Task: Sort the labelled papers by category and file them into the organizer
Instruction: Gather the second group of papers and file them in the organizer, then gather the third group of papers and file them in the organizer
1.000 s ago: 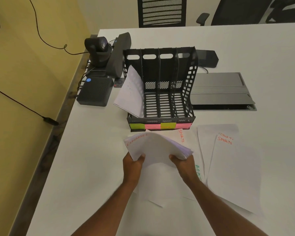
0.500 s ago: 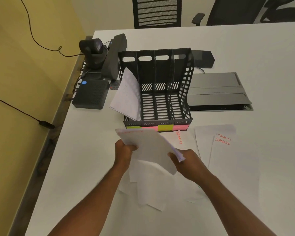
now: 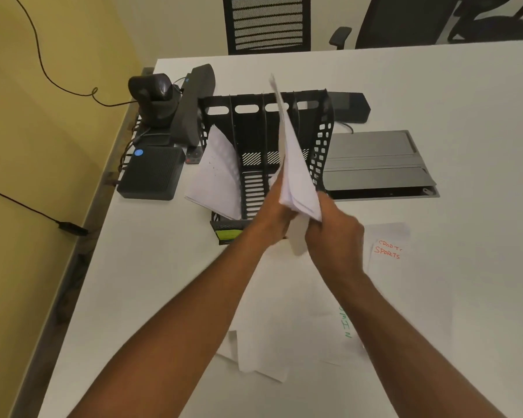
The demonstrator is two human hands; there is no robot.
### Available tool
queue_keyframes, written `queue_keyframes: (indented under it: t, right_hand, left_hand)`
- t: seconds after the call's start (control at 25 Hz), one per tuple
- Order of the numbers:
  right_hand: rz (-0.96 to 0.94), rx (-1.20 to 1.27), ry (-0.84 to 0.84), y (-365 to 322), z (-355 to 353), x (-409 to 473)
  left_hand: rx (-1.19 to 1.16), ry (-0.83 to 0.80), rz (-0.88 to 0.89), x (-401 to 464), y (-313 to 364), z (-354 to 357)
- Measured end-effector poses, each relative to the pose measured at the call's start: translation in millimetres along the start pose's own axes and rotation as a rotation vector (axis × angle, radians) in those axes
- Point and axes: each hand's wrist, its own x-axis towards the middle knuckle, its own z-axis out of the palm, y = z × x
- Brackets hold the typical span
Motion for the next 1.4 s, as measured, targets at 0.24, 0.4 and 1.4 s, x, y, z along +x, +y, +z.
queue_keyframes:
  t: [0.24, 0.4, 1.4]
  right_hand:
    - [0.023, -0.055, -0.046, 3.7, 42.3, 73.8]
    - [0.052, -0.097, -0.158, 17.9, 71.3, 87.5]
    - [0.782, 0.091, -0.417, 196.3, 55.7, -67.6]
  left_hand:
    - [-0.121, -0.021, 0.060, 54.0, 32.3, -3.0]
    - [-0.097, 0.044, 0.015, 74.5, 25.8, -10.9]
    - [0.720, 0.587, -0.216, -35.3, -169.0, -142.9]
